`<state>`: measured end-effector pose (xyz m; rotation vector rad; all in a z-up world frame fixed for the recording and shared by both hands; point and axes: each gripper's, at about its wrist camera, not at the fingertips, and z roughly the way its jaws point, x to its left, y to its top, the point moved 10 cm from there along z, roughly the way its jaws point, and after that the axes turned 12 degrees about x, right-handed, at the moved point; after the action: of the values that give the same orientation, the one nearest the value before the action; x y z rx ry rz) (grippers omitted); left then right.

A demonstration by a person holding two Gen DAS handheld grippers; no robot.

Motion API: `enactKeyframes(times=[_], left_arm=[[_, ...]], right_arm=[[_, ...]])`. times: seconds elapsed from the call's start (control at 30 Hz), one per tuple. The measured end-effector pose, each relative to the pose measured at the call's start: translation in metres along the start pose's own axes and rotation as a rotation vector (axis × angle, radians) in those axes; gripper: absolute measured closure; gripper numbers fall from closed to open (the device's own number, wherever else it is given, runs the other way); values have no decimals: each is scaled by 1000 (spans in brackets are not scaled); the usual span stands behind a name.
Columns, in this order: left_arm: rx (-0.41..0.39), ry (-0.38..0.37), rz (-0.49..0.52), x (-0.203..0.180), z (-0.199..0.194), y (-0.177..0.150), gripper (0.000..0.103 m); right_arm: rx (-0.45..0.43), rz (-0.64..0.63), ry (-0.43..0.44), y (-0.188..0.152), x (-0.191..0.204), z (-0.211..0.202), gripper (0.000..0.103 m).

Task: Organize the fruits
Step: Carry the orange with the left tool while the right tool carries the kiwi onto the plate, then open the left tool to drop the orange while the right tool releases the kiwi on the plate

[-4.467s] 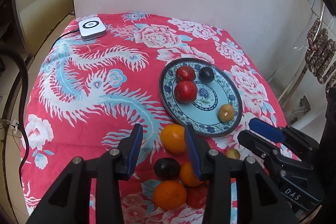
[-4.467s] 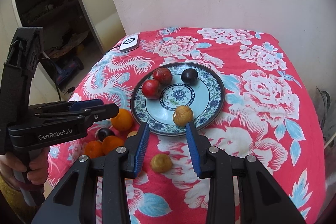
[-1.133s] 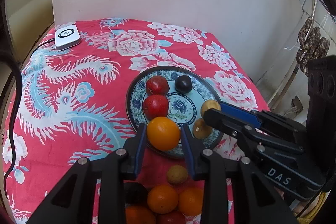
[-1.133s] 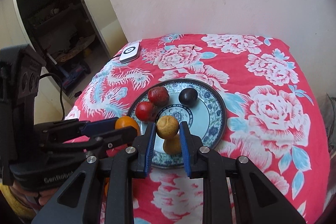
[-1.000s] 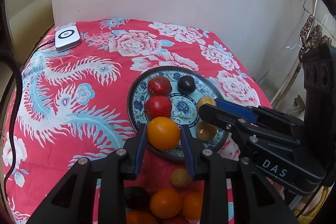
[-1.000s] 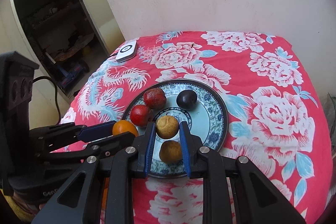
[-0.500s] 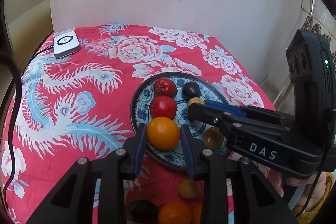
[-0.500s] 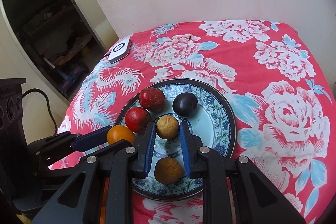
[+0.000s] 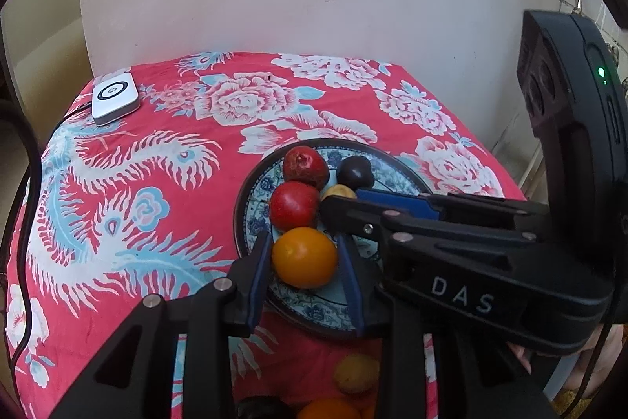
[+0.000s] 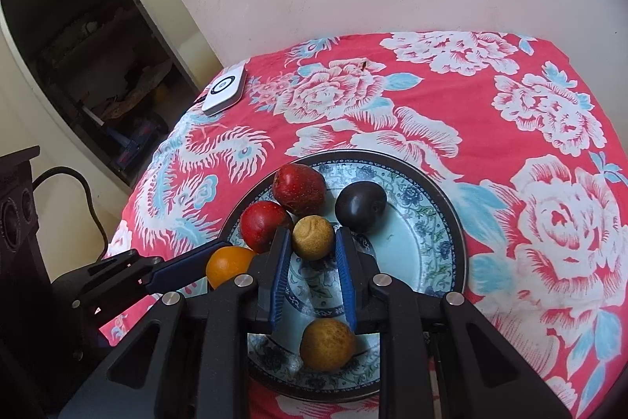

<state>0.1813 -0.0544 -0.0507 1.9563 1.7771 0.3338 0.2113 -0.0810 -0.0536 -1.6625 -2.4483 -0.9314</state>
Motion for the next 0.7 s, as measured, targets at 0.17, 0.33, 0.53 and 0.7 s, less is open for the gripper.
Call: enactKeyframes(times=[0.17,0.33,0.53,0.7], left_arm=[[2,-14,-12,1,2,1,69],[-1,-3,-15,3,0,1,68],[-7,-12,-20,4,-11,-2,61],[-13,-26,-25,4,-23,-3,60]], right_arm=[[-5,-1,-6,1,-1,-1,79],[-6,4,-1,1,-1,-2,76],[-30,24,16,-1,-1,-13,66],[-56,24,20,-6,2,-27,66]])
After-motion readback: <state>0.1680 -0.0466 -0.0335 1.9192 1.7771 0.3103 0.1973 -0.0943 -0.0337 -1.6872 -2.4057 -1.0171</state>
